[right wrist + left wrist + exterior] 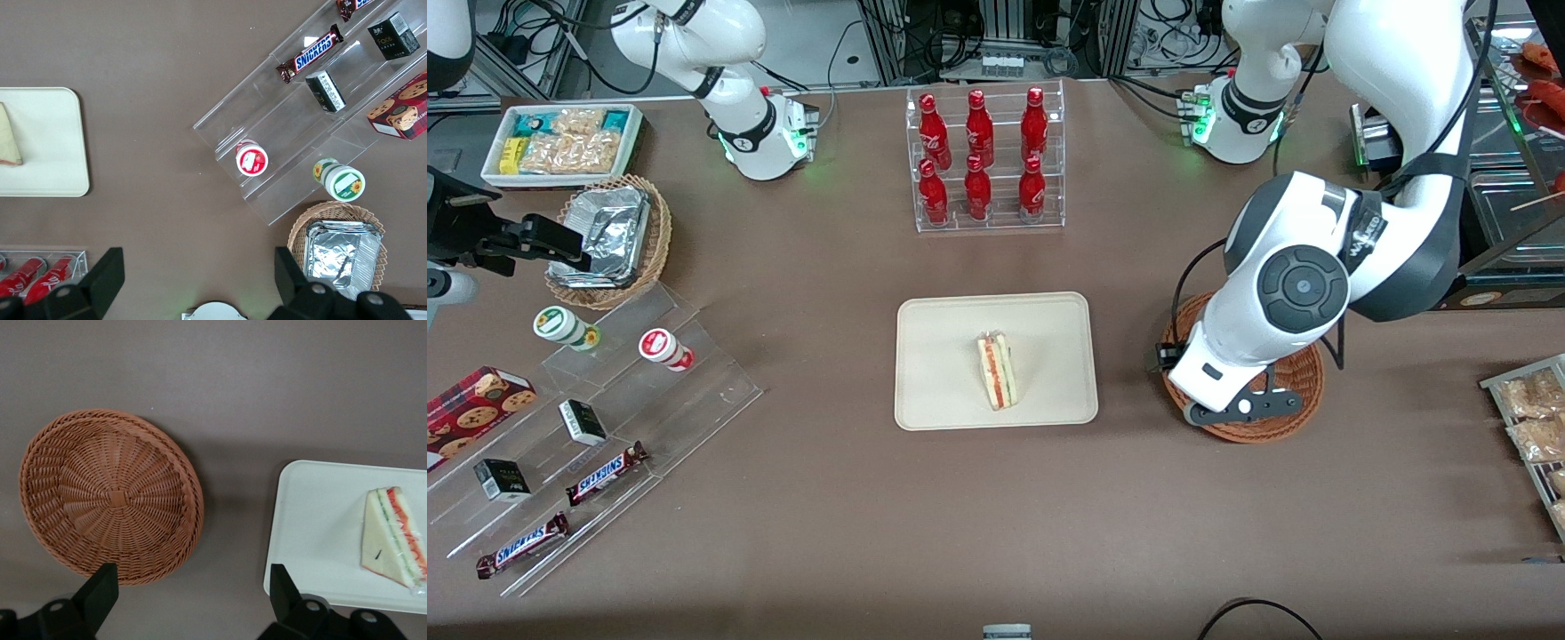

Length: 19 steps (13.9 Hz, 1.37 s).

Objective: Place sandwich from basket to tray

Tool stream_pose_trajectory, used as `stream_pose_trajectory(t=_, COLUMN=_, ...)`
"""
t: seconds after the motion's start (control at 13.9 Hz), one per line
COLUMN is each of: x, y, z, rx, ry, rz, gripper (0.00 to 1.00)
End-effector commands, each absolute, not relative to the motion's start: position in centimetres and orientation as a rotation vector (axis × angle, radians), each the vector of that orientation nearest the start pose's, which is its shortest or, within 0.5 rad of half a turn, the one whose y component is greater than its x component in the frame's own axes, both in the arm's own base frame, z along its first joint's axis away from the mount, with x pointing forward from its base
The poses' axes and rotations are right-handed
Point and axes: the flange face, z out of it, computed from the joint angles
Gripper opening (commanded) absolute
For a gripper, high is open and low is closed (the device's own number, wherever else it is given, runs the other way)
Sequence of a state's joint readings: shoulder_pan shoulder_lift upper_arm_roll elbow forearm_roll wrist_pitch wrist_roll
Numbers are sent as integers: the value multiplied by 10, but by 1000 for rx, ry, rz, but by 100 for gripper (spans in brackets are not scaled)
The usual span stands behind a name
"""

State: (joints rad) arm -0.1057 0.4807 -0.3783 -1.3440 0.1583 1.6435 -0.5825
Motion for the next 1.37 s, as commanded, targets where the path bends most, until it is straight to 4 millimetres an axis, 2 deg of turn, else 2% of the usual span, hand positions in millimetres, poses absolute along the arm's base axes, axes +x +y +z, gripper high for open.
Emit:
stream_pose_trajectory(t=0.0, x=612, y=-247, z=462, rx=-3055, ry=-151, rz=213, gripper=100)
stream_pose_trajectory(t=0.14, x=611, y=-237, z=465, rx=-3043, ry=-172, rz=209, gripper=100)
stream_pose_trajectory(t=0.36, x=606, y=-201, z=476, rx=-3012, ry=-261, rz=196, gripper=100)
stream_pose_trajectory(t=0.58, x=607, y=-159, z=494, rx=-3025, ry=-74, rz=235, gripper=100)
stream_pose_trajectory(t=0.79, x=597, y=-97, z=530, rx=-3040, ry=100, rz=281, gripper=100)
stream_pose_trajectory(t=1.01, x=582, y=-49, z=565, rx=-3039, ry=268, rz=292, gripper=100)
stream_pose_trajectory(t=1.15, x=568, y=-25, z=589, rx=-3041, ry=320, rz=281, gripper=100)
stream_pose_trajectory(t=1.3, x=555, y=-15, z=608, rx=-3046, ry=301, rz=273, gripper=100)
